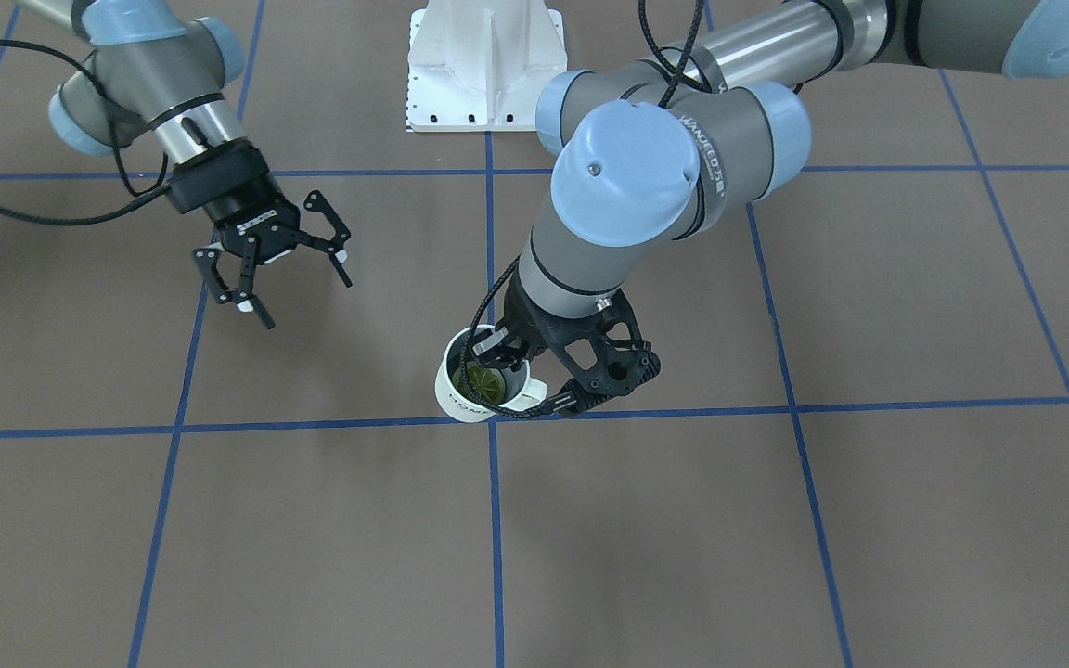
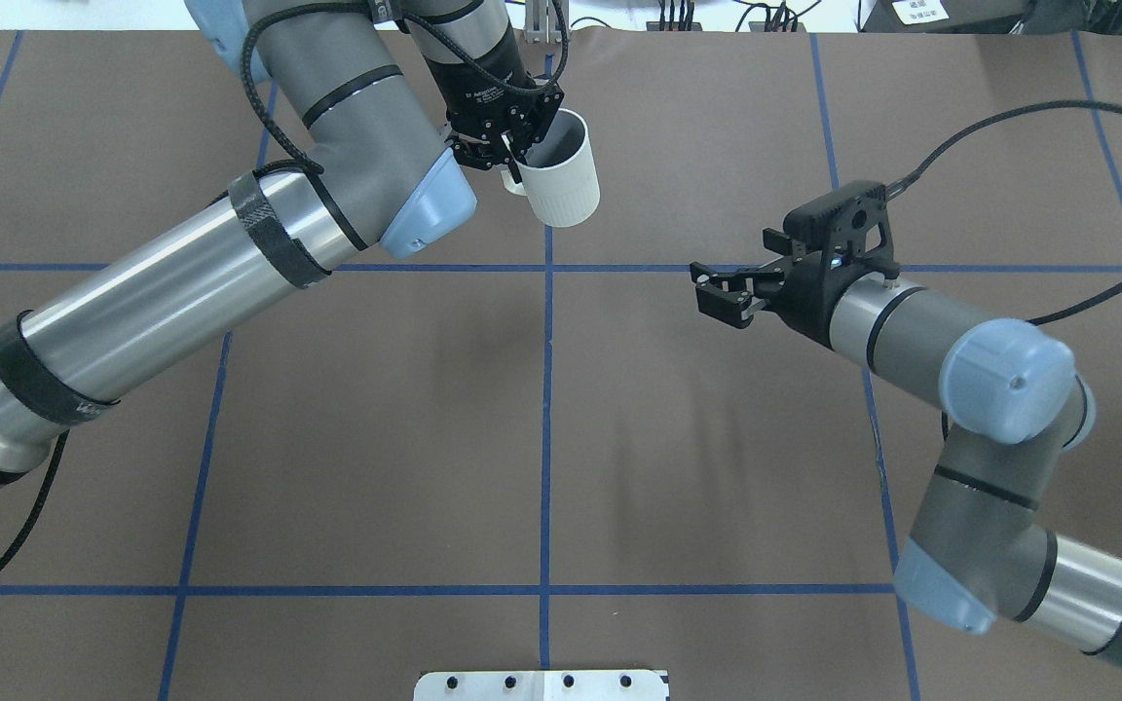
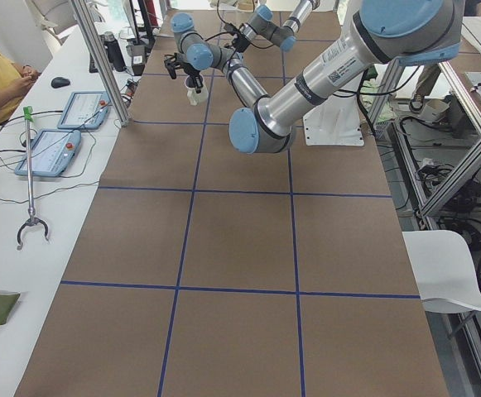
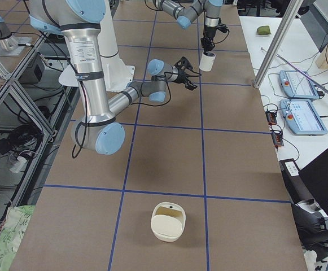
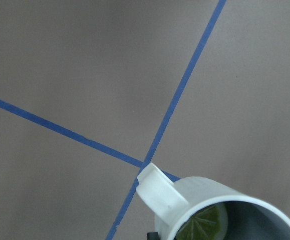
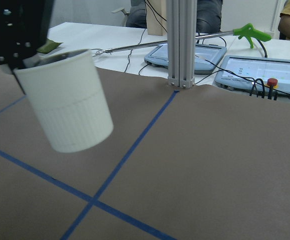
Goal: Left arm hands cup to right arm to dump lemon
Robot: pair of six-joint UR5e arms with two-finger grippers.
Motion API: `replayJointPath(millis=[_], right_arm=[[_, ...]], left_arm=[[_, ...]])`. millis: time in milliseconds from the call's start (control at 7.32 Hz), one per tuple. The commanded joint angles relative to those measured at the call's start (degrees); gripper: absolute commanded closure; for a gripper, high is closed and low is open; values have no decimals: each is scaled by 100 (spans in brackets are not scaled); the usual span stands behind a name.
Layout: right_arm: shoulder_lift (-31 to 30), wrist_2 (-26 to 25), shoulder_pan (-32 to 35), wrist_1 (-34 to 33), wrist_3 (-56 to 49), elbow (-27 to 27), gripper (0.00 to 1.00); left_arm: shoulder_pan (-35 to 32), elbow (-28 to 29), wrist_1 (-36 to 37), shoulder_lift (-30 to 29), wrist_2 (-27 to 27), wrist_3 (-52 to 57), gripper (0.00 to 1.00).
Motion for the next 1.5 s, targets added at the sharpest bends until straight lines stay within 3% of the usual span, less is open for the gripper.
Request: replayJointPath(millis=[0,410,1366], right_arm=[[408,-1705,-1067,41,-23,-132,2],[742,-2464,-1404,50,3,-544,2],[1060,-2819,-1414,50,3,-932,2]], left_arm=[[6,25,28,-19,-6,0,100],[68,-71,457,-71,-6,0,100],[604,-493,951,-54,2,-27,100]])
